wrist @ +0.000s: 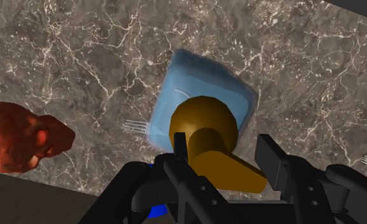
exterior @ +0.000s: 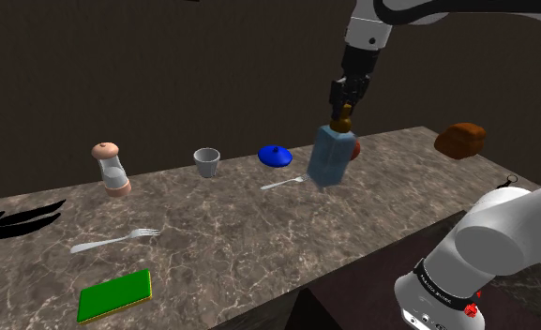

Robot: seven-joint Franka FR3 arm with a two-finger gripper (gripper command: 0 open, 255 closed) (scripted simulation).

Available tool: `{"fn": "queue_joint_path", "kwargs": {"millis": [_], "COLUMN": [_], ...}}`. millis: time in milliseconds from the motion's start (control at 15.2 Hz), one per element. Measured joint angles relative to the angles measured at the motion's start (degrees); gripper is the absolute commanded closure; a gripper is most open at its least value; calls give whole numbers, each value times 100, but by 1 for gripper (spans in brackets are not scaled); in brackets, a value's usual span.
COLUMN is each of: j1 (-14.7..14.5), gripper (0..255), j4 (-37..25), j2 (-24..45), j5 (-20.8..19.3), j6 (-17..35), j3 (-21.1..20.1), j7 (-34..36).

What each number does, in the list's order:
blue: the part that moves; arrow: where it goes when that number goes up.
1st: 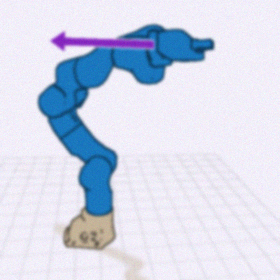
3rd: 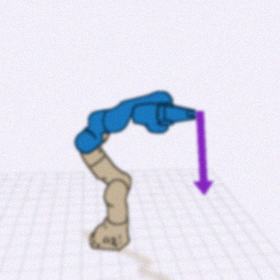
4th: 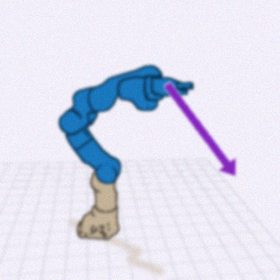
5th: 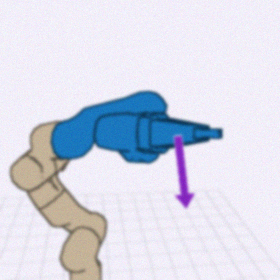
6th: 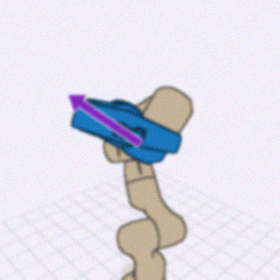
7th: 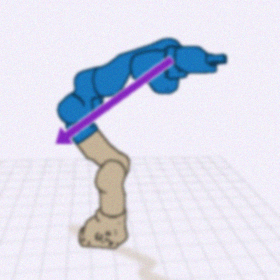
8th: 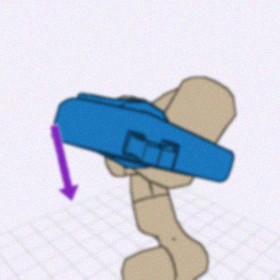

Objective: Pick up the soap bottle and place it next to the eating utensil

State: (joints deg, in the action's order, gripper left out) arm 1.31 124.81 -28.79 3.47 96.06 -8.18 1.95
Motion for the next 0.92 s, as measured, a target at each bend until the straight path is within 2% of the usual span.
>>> {"fn": "queue_joint_path", "kwargs": {"millis": [924], "j1": [25], "gripper": [255], "j4": [-1286], "j2": [252], "j5": [-42], "j6": [-1036], "j3": [21], "j7": [32]}}
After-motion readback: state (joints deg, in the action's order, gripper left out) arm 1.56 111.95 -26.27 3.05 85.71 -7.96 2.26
